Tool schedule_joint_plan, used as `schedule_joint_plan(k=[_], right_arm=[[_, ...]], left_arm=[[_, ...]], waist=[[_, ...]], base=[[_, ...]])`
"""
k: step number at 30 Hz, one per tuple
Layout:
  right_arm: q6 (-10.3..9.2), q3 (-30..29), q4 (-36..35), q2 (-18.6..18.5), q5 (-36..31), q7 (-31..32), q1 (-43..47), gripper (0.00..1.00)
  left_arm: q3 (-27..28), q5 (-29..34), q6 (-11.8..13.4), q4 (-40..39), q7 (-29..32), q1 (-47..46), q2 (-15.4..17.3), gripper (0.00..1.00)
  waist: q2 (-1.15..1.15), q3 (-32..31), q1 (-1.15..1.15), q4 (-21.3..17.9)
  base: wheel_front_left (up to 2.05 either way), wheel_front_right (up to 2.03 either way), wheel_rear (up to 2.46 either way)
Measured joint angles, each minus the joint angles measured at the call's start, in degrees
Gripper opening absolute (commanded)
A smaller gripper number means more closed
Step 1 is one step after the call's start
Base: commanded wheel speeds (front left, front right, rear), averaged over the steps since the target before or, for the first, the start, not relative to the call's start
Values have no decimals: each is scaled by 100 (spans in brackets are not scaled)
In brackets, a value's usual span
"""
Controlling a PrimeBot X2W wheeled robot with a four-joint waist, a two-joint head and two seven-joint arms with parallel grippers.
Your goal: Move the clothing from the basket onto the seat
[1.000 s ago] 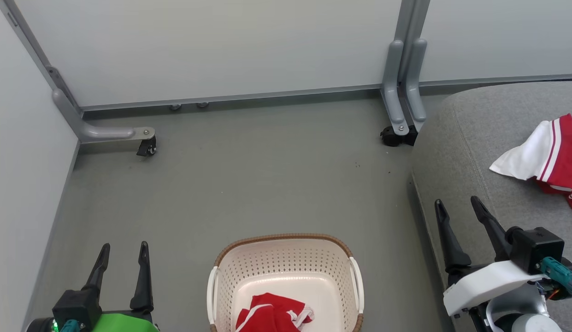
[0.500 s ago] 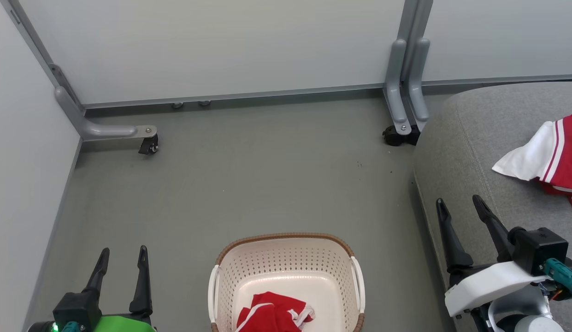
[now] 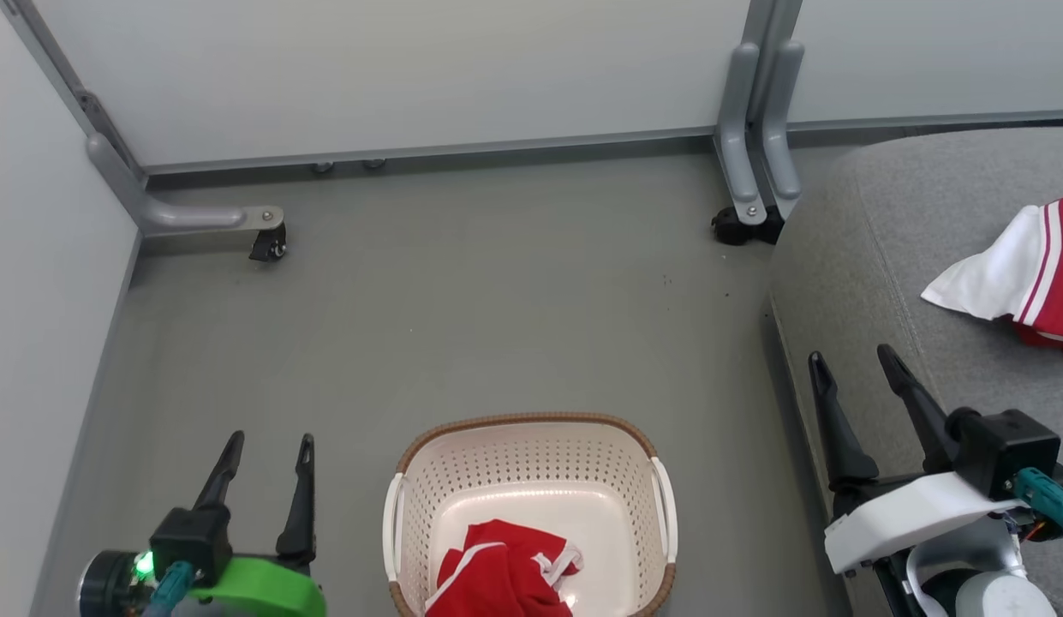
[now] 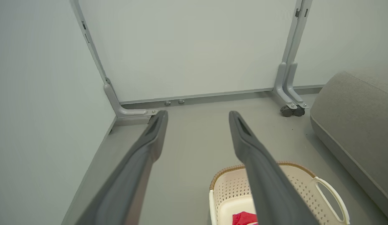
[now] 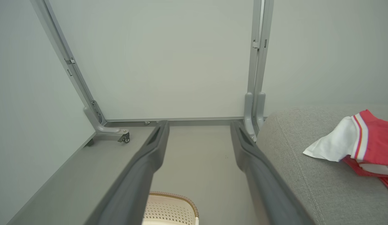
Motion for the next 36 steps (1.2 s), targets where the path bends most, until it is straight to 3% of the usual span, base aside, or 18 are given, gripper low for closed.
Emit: schedule_joint_plan(k=[12, 23, 36], right_arm=[[0, 197, -186, -1, -33, -136, -731, 100], [0, 328, -346, -3, -76, -375, -1399, 100], [0, 506, -343, -5, 186, -894, -1866, 100]], left_arm=[[-1540, 190, -177, 1507, 113, -1535, -101, 100], [-3822, -1029, -185, 2716, 698, -3046, 138, 100], [-5245, -2196, -185, 3501, 1082, -4240, 501, 100]], waist=[[0, 961, 0, -119], [0, 2170, 1, -359], [0, 3646, 1, -778]], base=[[0, 0, 0], [0, 0, 0], [0, 0, 0]])
